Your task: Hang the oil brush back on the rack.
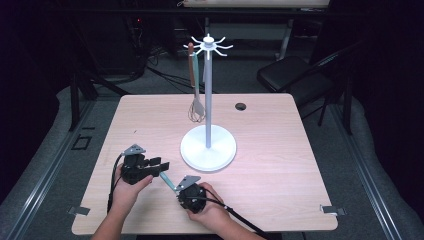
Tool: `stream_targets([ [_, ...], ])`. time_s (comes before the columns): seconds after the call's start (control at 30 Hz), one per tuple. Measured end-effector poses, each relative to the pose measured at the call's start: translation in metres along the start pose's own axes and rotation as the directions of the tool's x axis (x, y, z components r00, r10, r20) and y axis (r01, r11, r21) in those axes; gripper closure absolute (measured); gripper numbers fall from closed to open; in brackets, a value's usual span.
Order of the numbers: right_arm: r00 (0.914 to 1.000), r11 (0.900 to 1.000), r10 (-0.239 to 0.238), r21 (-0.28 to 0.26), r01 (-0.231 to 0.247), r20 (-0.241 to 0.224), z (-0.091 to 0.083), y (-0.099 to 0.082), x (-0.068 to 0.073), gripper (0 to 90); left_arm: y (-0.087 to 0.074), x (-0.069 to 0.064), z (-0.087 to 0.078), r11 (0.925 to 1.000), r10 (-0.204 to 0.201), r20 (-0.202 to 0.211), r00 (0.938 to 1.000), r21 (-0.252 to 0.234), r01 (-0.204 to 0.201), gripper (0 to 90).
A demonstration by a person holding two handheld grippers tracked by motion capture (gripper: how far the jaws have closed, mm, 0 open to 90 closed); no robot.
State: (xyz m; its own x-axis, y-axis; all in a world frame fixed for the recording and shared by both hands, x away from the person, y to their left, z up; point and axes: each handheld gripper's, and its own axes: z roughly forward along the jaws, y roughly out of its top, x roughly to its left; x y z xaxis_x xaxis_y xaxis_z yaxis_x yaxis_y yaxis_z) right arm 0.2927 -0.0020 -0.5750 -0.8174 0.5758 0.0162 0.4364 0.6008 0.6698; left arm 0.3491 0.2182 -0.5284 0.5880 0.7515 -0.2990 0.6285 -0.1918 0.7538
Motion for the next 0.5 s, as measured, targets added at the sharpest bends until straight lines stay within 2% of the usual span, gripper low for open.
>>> stream_targets([
  [0.17, 0.9992, 0.999, 0.034, 0.028, -0.034, 0.023, -0.024, -0.021, -0.03, 83.2, 0.0, -0.001, 0.002, 1.0, 0.002, -0.003, 1.0, 0.01, -0.002, 51.3],
  [0.33, 0.9987, 0.9983, -0.002, 0.058, -0.001, 0.051, -0.051, -0.046, -0.047, 83.4, -0.001, -0.006, 0.007, 0.9995, 0.016, 0.002, 0.9999, 0.026, -0.016, 51.3],
  [0.37, 0.9987, 0.9988, -0.006, 0.048, 0.003, 0.05, -0.056, -0.053, -0.051, 83.4, -0.001, -0.007, 0.008, 0.9994, 0.021, 0.0, 0.9998, 0.027, -0.021, 51.3],
  [0.43, 0.9994, 0.998, 0.015, 0.061, -0.017, 0.031, -0.069, -0.065, -0.061, 83.4, -0.002, -0.008, 0.008, 0.9997, 0.016, 0.004, 0.9999, 0.02, -0.016, 51.4],
  [0.5, 0.9981, 0.9964, 0.057, 0.061, -0.058, 0.024, -0.079, -0.076, -0.069, 83.3, -0.002, -0.008, 0.009, 0.9997, 0.016, 0.006, 0.9999, 0.019, -0.016, 51.4],
])
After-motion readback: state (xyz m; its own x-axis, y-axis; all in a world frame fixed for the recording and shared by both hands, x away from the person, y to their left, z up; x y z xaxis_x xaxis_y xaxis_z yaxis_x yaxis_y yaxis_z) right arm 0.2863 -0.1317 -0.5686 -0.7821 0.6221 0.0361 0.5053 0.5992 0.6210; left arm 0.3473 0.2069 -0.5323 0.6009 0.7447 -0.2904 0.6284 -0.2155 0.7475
